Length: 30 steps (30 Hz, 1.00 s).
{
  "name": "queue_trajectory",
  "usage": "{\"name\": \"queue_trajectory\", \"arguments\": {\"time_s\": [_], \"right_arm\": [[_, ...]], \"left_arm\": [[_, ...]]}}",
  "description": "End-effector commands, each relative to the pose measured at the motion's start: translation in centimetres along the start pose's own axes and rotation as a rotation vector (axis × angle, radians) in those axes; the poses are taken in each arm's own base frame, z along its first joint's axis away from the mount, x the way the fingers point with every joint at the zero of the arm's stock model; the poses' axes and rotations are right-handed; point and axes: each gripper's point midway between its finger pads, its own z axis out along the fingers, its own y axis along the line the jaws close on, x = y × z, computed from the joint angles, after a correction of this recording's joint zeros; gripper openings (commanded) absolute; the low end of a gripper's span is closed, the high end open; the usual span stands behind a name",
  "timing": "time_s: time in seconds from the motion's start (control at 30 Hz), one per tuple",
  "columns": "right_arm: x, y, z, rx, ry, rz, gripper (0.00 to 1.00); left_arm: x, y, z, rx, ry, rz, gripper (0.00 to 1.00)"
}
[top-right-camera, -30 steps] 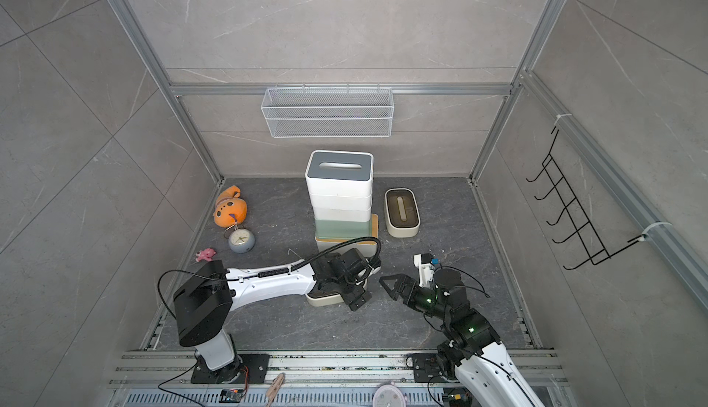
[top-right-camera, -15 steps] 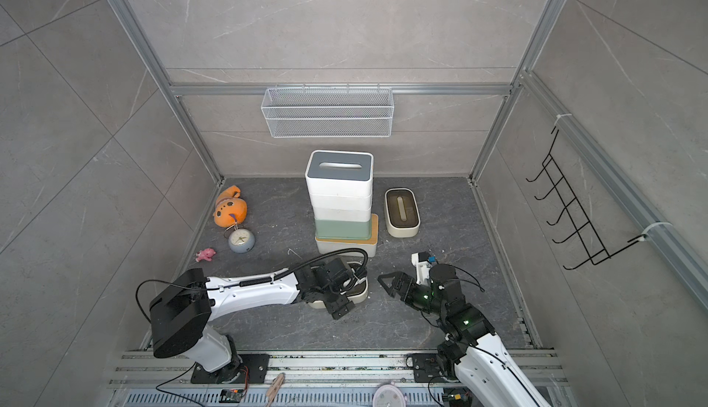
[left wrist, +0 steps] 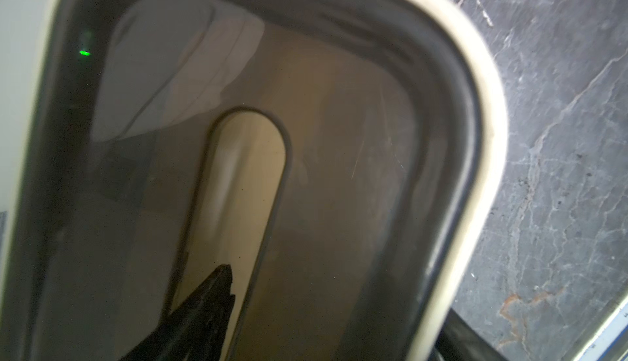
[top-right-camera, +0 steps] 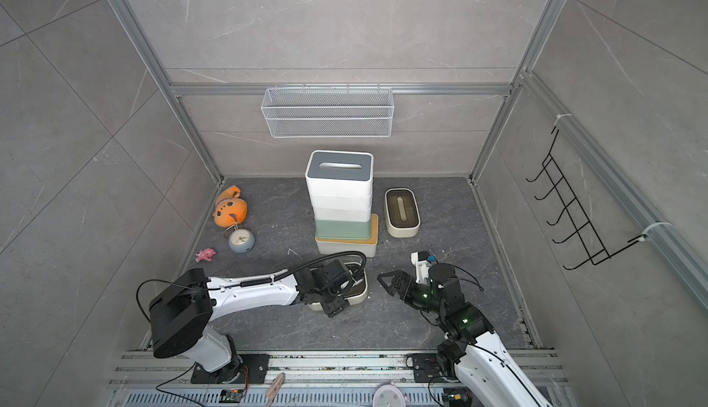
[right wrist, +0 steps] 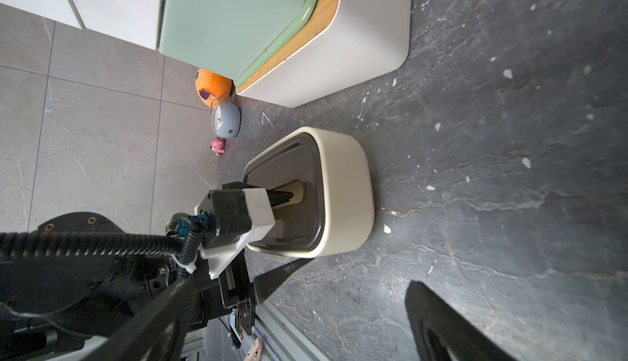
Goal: Stack the tissue boxes
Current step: Pick up the tissue box from the center of the board.
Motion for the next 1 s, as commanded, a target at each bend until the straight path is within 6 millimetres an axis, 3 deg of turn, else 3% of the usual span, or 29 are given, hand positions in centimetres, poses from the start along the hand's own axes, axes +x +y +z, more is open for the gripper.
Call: {"name": "queue_trajectory", "arguments": {"time_s": [0.0,0.37,0.63,0.97], "right_arm": [[-0.4,0.5,0.0,-0.017,-0.013,0.002,1.00],[-0.3,-0.2,0.4,0.002,-0.006,0.007,1.00],[-0.3,-0.4,0.6,0.012,-0.005,0.012,1.00],[-0.8,0.2,1.1,0.010,0.009,-0.029,1.00]], "left_arm": [[-0.1,0.2,-0.1,-0.011,-0.011,0.018,0.71],[-2.0,-0.9,-0.8,0.042,-0.087,0.010,0.58],[-3.2,-0.5,-1.6,0.028,-0.159,-0.011,0.53],[-5.2,-0.9,-4.7,0.063,-0.342,-0.019,0.51]]}}
